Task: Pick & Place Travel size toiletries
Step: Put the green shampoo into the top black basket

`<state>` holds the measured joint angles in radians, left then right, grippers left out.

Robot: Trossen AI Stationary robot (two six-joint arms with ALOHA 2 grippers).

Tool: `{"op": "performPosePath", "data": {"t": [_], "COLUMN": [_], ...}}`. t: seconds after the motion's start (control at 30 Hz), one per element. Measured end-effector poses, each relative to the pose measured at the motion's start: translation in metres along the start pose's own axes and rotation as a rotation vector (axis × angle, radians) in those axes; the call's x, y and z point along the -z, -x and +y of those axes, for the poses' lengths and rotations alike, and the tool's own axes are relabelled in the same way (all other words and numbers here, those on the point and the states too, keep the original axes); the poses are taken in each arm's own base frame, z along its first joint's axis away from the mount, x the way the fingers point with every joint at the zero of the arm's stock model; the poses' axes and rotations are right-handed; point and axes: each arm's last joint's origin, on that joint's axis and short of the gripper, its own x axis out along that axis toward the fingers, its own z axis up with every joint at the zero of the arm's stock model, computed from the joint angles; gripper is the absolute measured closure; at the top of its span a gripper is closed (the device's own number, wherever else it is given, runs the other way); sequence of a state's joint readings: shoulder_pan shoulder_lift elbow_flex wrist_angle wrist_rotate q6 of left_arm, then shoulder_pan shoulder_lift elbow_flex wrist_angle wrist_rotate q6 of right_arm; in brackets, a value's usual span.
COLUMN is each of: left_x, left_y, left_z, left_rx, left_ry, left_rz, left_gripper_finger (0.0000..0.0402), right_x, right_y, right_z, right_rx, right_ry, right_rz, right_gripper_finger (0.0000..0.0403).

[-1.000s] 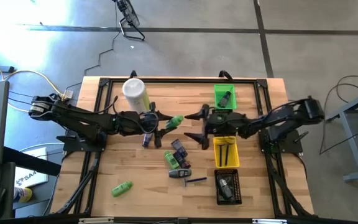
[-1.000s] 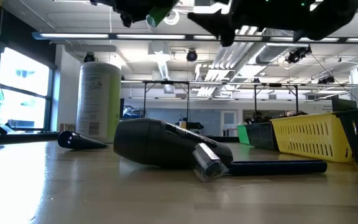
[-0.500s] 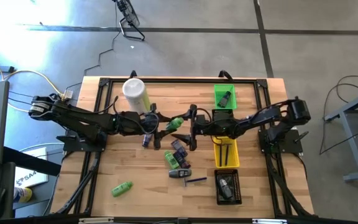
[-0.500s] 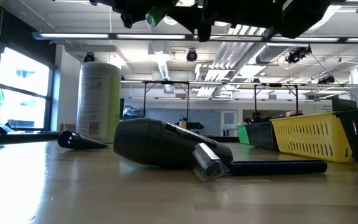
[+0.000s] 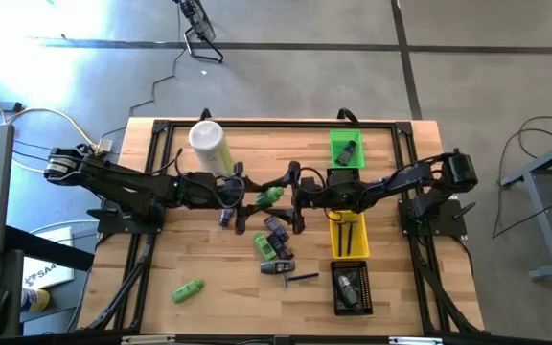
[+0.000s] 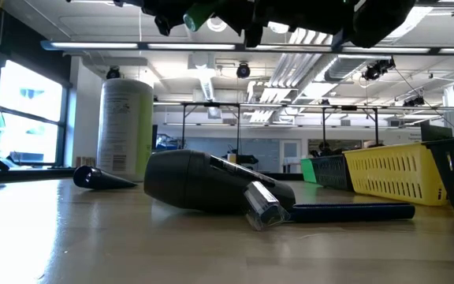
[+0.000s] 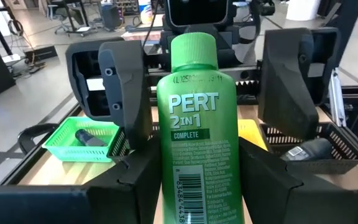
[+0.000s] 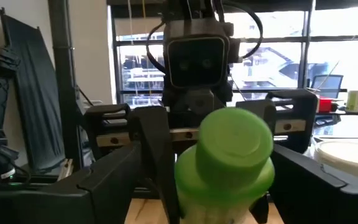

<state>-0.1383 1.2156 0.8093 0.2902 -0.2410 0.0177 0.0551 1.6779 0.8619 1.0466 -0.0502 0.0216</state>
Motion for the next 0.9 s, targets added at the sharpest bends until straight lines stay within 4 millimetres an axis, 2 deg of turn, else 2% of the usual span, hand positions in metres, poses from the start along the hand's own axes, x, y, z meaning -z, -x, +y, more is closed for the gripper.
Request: {"op": "performPosePath", "data": {"t": [0.9], "left_x": [0.0009], "left_y": [0.0000], "left_z": [-0.0001], "left_rx": [0.007], "left_ry": [-0.001], "left_rz": [0.009], "left_gripper_finger": [0.0226], "right_x": [0.0018], "right_y": [0.0003], "right_z": [-0.0046], "right_rx": [0.013], "right_ry": [0.003], "right_rz": [0.021], "right_gripper_finger": [0.0213]}}
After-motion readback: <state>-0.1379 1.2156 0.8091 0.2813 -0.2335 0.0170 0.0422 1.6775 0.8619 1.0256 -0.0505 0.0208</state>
